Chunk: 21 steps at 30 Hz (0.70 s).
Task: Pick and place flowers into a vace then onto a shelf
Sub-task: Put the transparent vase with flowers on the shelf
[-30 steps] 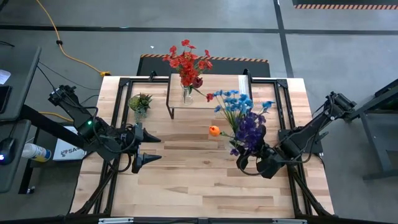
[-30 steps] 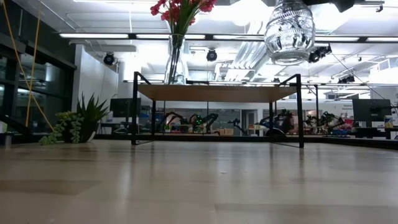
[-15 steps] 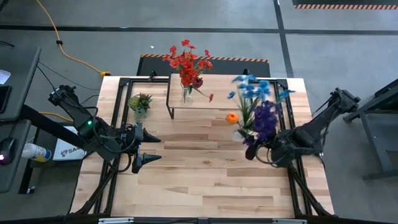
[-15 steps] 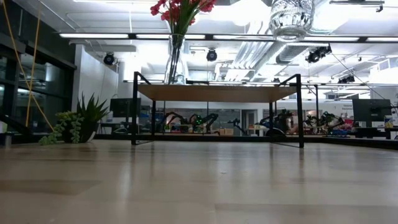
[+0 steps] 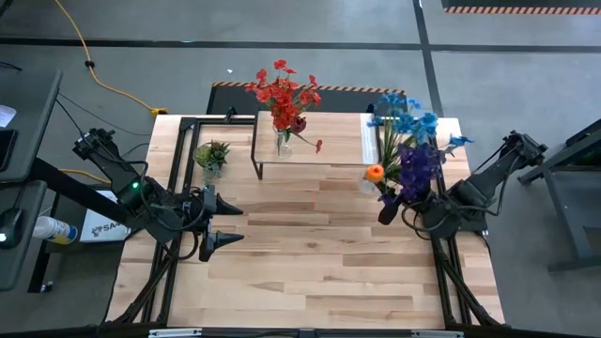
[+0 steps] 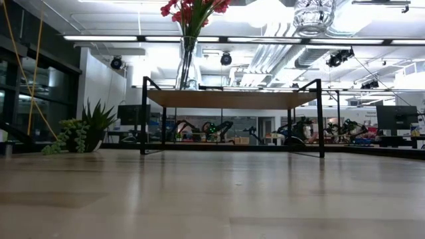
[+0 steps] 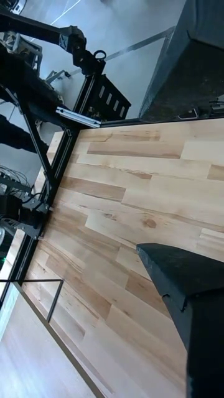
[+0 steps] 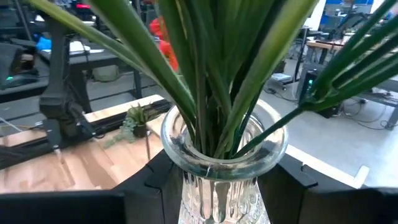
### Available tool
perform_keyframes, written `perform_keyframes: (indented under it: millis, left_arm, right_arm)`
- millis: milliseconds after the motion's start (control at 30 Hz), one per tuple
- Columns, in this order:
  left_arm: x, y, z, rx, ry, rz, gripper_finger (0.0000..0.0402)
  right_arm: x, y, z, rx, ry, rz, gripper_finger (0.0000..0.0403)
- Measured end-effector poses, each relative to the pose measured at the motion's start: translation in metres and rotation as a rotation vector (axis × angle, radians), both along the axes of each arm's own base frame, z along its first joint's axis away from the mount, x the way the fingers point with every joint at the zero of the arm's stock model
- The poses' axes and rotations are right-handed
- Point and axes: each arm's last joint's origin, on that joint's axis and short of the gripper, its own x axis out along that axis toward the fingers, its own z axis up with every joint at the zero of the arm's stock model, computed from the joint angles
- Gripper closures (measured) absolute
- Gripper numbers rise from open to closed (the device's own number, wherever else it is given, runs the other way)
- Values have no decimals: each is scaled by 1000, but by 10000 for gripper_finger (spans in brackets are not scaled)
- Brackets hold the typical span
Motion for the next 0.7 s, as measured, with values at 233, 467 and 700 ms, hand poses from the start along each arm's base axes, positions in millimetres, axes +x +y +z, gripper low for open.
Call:
perform_keyframes:
  millis: [233,467,700]
  left_arm:
    - [0,0,0,0,0,0,34]
    - [0,0,-1,17,2,5,34]
    - [-1,1,-2,29,13,5,34]
  right_arm:
    - [0,-14,4,13,7,-21,248]
    - [2,-26,7,18,9,-58,248]
    - [7,-36,7,26,24,-77,248]
